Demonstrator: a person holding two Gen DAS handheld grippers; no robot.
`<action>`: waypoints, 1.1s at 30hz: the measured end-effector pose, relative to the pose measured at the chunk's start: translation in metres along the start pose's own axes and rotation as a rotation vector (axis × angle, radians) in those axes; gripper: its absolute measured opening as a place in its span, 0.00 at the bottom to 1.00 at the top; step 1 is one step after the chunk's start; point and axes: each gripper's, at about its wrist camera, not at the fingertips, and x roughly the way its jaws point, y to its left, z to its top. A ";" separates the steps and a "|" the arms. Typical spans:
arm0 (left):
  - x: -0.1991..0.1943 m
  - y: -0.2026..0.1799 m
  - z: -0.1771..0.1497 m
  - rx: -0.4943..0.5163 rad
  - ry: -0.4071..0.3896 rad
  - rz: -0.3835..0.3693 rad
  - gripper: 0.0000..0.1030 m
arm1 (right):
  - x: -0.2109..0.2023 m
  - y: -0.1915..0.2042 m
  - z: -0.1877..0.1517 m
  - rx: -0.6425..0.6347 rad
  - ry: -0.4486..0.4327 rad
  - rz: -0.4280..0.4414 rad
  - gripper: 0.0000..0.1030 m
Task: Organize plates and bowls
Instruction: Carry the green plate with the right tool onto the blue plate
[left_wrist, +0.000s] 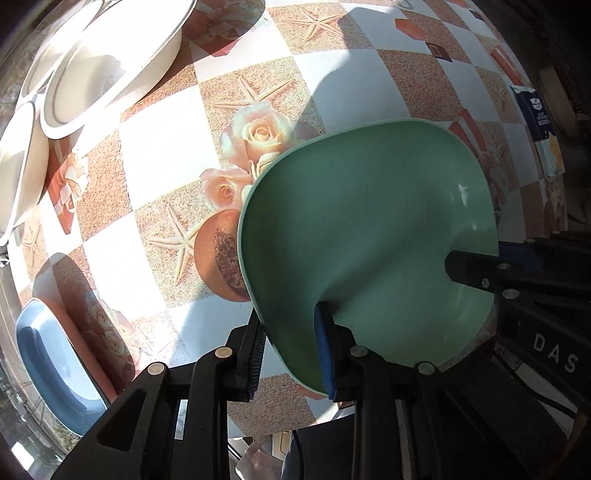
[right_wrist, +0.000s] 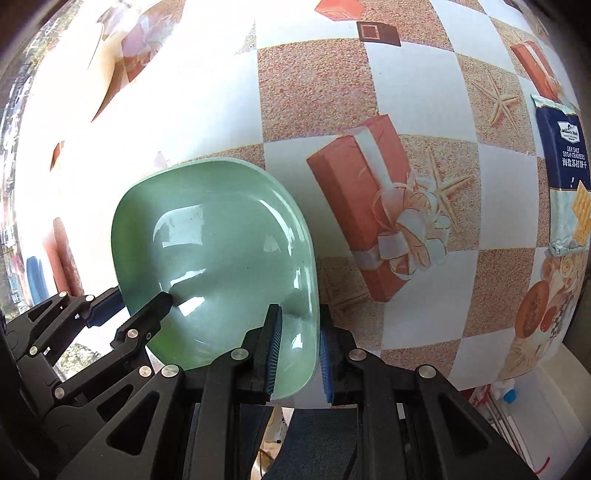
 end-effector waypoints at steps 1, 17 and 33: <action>-0.002 0.005 -0.003 -0.009 -0.005 0.000 0.28 | -0.001 0.005 0.001 -0.015 0.000 -0.003 0.21; -0.043 0.061 -0.040 -0.113 -0.069 -0.018 0.28 | -0.020 0.052 0.015 -0.147 -0.024 -0.041 0.21; -0.085 0.076 -0.072 -0.129 -0.126 -0.021 0.28 | -0.029 0.054 -0.010 -0.176 -0.058 -0.056 0.21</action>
